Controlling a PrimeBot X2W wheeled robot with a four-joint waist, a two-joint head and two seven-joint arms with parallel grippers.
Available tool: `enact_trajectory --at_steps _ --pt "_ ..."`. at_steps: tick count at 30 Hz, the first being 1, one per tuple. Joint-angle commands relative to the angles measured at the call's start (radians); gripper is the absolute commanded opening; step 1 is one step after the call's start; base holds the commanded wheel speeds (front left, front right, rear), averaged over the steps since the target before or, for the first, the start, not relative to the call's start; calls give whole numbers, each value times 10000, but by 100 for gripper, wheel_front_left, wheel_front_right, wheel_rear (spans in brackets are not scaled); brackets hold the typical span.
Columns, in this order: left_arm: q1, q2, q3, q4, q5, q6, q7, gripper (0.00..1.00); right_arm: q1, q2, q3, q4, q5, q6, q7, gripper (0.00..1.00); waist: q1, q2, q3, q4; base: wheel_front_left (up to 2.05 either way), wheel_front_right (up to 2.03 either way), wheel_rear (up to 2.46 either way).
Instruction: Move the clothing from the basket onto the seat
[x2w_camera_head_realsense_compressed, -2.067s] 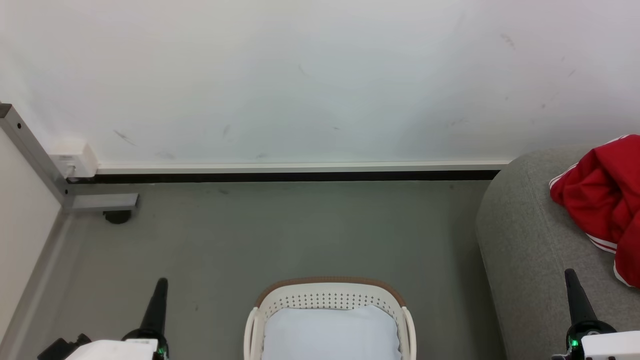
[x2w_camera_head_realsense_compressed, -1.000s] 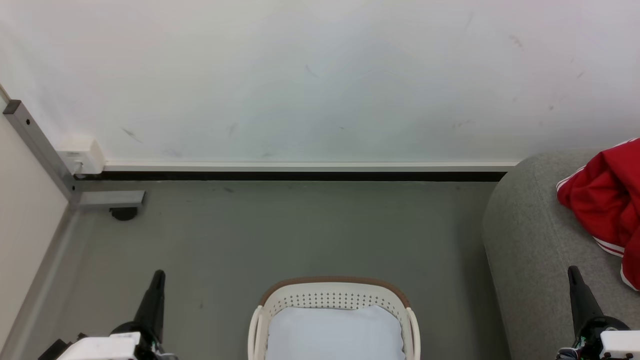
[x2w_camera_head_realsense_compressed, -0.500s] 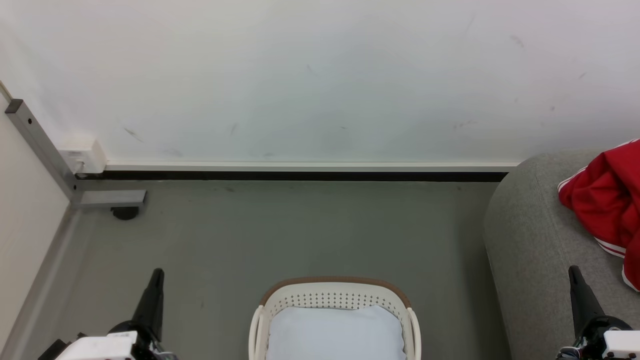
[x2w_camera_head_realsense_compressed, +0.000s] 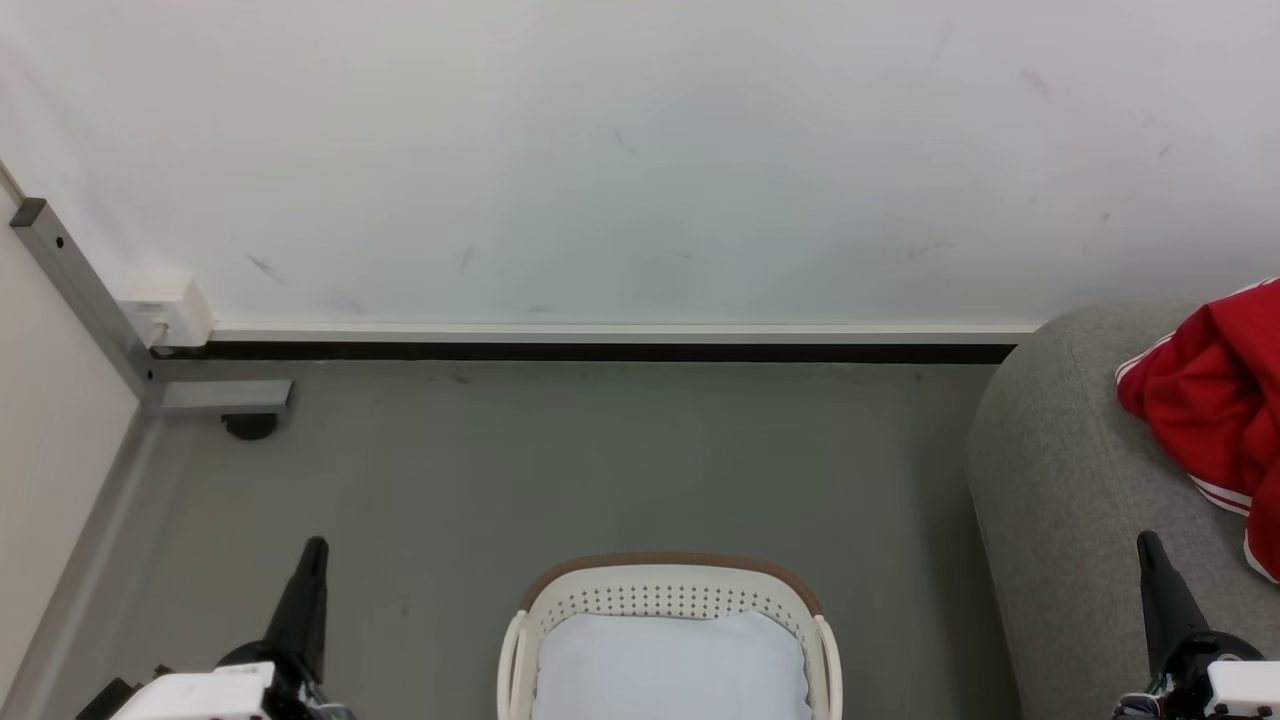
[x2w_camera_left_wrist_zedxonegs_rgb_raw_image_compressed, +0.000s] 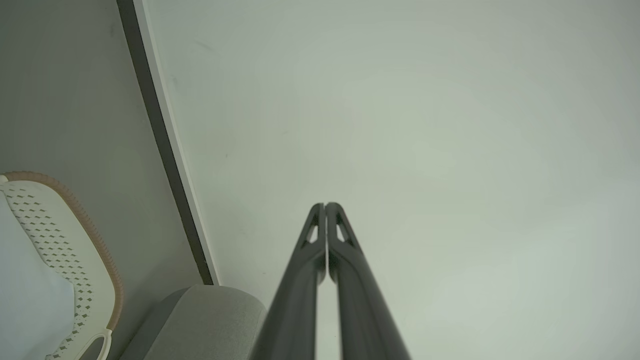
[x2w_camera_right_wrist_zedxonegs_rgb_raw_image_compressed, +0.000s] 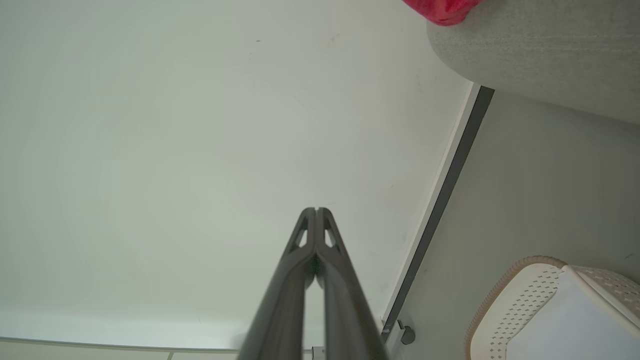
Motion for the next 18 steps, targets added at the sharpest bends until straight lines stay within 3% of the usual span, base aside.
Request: enact_trajectory --at_steps 1,18 --pt "-84 80 32 -29 -119 -39 45 0 -120 3 -43 26 8 -21 27 0 0 0 0 -1 0 0 0" --pt "-83 80 31 -30 -120 -39 44 0 -121 5 -47 26 1 -21 33 0 0 0 0 -1 0 0 0"
